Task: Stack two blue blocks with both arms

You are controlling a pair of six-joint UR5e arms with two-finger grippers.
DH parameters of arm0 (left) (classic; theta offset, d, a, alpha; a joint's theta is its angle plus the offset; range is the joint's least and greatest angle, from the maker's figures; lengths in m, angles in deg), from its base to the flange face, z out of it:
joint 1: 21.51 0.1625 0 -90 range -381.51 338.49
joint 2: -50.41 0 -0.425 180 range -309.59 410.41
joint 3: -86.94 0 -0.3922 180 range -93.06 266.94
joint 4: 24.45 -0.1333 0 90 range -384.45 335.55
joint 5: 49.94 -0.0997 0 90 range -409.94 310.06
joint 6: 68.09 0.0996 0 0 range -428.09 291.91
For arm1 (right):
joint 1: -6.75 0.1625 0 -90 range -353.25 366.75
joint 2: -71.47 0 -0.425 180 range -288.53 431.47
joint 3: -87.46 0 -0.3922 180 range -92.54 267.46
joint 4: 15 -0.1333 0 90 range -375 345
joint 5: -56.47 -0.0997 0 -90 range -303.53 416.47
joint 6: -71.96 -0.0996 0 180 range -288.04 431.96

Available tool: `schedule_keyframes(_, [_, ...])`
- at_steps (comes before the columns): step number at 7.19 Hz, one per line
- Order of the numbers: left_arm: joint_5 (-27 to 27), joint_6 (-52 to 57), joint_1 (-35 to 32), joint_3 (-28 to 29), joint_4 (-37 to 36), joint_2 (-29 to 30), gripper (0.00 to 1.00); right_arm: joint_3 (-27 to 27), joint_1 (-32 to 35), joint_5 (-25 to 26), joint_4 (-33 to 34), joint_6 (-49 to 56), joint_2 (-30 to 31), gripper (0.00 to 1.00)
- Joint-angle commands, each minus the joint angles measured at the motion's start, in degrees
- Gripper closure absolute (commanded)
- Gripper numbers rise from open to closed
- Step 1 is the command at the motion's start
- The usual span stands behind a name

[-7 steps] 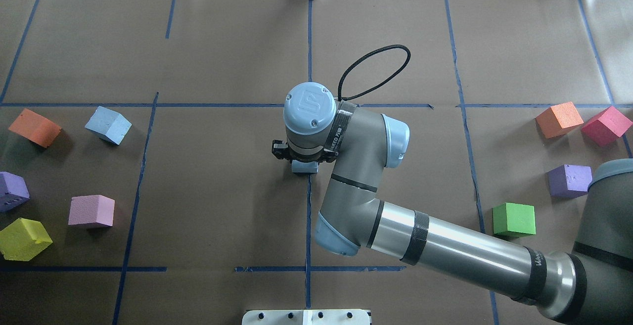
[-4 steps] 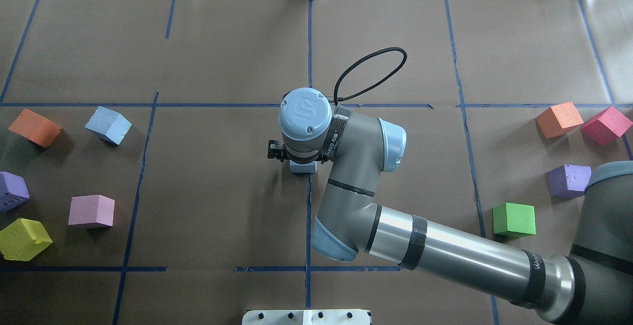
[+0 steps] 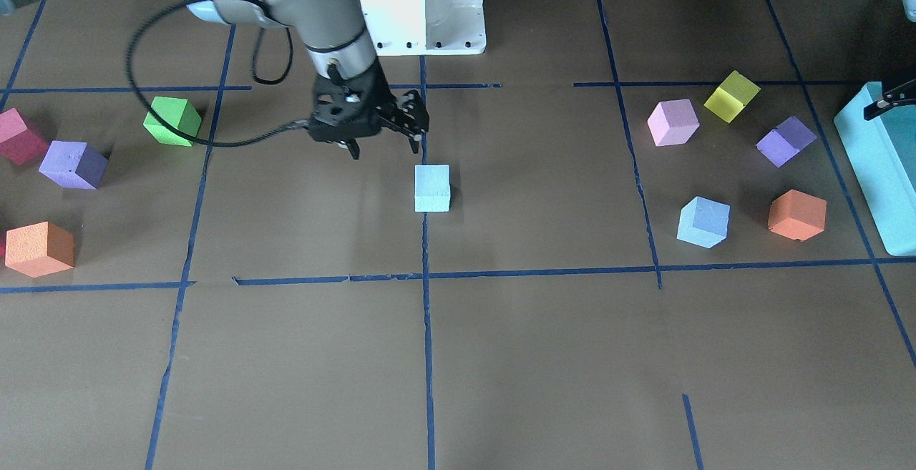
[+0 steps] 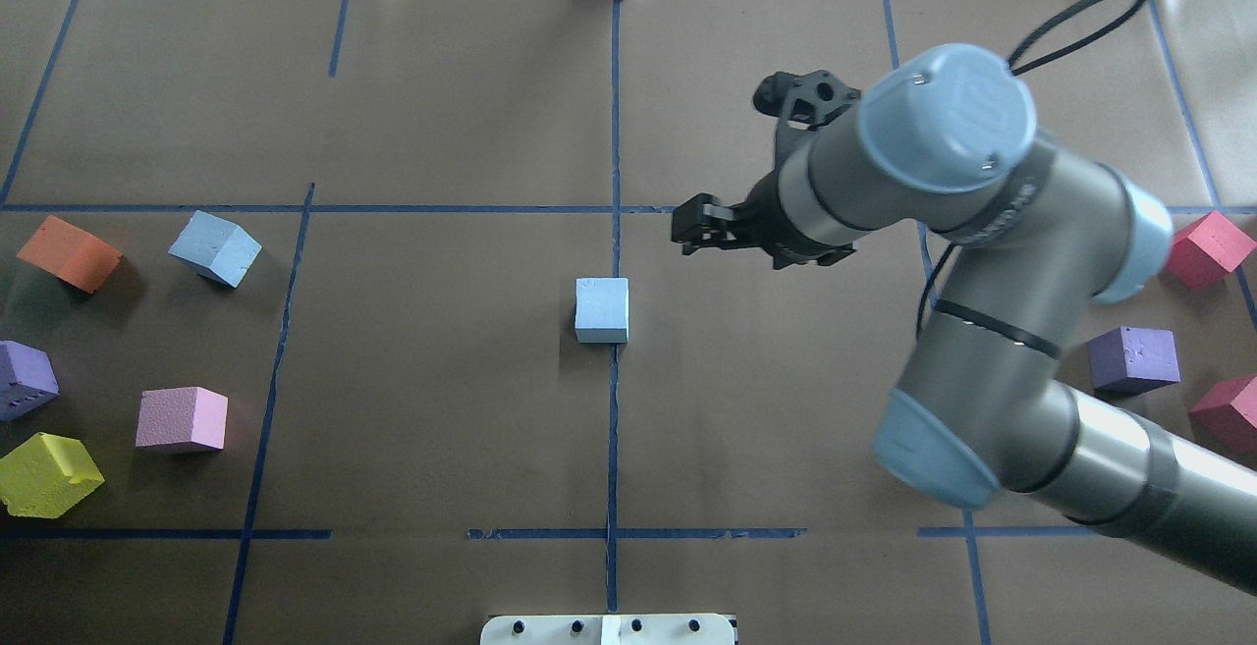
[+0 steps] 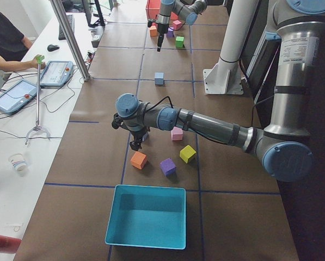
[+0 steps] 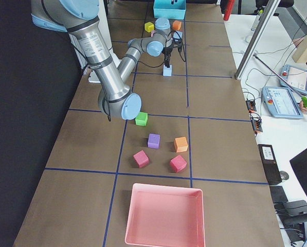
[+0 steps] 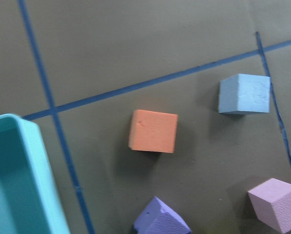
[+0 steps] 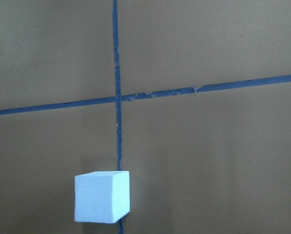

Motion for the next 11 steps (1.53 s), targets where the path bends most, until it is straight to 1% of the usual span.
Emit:
schedule_keyframes(1, [-11.70, -12.45, 11.76, 1.89, 11.00, 2.57, 0.00, 5.77, 6.79, -7.49, -0.91, 3.61, 9.54, 0.00])
schedule_keyframes(2, [-11.73, -14.85, 13.80, 4.78, 11.48, 6.32, 0.00, 6.12, 13.01, -14.50, -0.91, 9.29, 13.22, 0.00])
schedule_keyframes(3, [-11.73, -16.70, 15.21, 7.76, 11.48, 9.75, 0.00, 6.13, 18.64, -20.05, -0.91, 17.18, 17.52, 0.00])
schedule_keyframes(4, [-12.52, -18.20, 17.06, 8.92, 11.48, 11.27, 0.00, 6.04, 21.74, -21.76, -0.91, 23.79, 20.87, 0.00])
schedule_keyframes(5, [-16.70, -18.39, 18.99, 9.72, 11.83, 11.28, 0.00, 5.78, 22.03, -21.77, -0.91, 25.42, 21.60, 0.00])
schedule_keyframes(7, [-17.27, -18.48, 19.27, 12.00, 12.27, 12.24, 0.00, 5.60, 22.03, -21.51, -0.91, 25.52, 21.87, 0.00])
schedule_keyframes(8, [-17.27, -20.91, 19.88, 13.14, 12.27, 13.47, 0.00, 5.43, 21.95, -21.34, -0.91, 25.52, 21.87, 0.00])
schedule_keyframes(9, [-17.36, -21.98, 21.63, 13.42, 12.27, 14.00, 0.00, 5.34, 21.94, -21.25, -0.91, 25.52, 21.87, 0.00])
schedule_keyframes(10, [-18.05, -21.99, 21.73, 14.03, 12.27, 14.01, 0.00, 5.07, 21.94, -21.25, -0.91, 25.52, 21.87, 0.00])
schedule_keyframes(11, [-21.71, -22.08, 21.82, 14.99, 12.27, 14.09, 0.00, 4.98, 21.94, -21.25, -0.91, 25.52, 21.96, 0.00])
